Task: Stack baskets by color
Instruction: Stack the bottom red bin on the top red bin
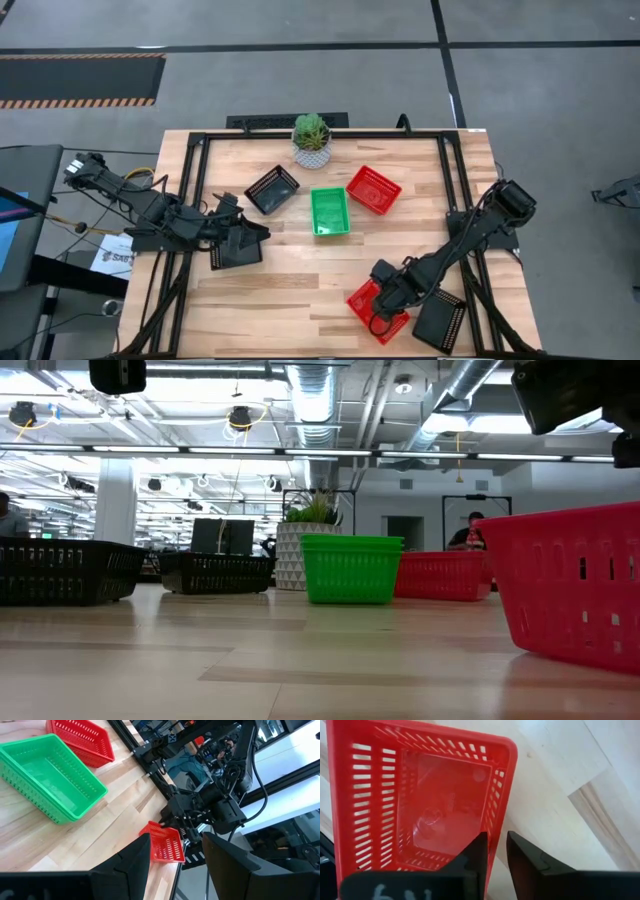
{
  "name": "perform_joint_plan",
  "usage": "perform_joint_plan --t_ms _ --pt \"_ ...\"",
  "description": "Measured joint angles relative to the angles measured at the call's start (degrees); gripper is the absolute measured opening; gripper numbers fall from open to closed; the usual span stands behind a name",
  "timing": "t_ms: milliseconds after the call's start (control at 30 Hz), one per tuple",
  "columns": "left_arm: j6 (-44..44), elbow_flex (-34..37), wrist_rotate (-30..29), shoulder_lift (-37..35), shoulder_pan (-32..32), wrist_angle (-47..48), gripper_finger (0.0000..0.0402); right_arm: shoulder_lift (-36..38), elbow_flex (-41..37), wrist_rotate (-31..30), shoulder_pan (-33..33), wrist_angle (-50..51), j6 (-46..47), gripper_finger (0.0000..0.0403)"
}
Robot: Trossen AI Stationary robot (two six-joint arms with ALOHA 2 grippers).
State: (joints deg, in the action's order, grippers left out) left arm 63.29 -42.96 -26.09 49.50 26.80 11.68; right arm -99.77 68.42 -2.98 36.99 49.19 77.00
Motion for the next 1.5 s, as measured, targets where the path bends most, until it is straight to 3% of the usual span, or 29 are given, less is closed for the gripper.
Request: perform_joint_plan --t_ms 333,467,600,800,933,1233,1500 --pt "0.0 0.0 0.0 0.0 -0.01 0.0 0.0169 0.0 -1.56 0.02 -0.33 -0.82 0.82 0.0179" --pt "-0.02 0.0 0.0 0.0 0.01 0.0 0.0169 0.0 -2.62 0.15 -0.35 -1.77 0.97 0.0186" --pt "-0.02 0.0 0.0 0.0 0.01 0.02 0.0169 0.0 -2.71 1.18 -0.45 -1.8 0.97 0.0143" --pt "-0.44 0.0 0.0 0.0 0.0 0.41 0.0169 0.04 -2.71 2.21 -1.57 -1.76 0.79 0.0019" --pt "-0.48 0.0 0.0 0.0 -0.01 0.57 0.0169 0.69 -2.75 1.95 -4.06 -1.68 -1.74 0.0016" --pt "0.88 0.0 -0.15 -0.02 0.0 0.53 0.0169 13.62 -2.75 0.01 -18.37 2.1 -20.01 0.0005" --pt "1.38 0.0 -2.76 -0.01 0.01 0.49 0.0169 28.7 -2.73 -0.17 -39.46 8.94 -39.77 0.0004"
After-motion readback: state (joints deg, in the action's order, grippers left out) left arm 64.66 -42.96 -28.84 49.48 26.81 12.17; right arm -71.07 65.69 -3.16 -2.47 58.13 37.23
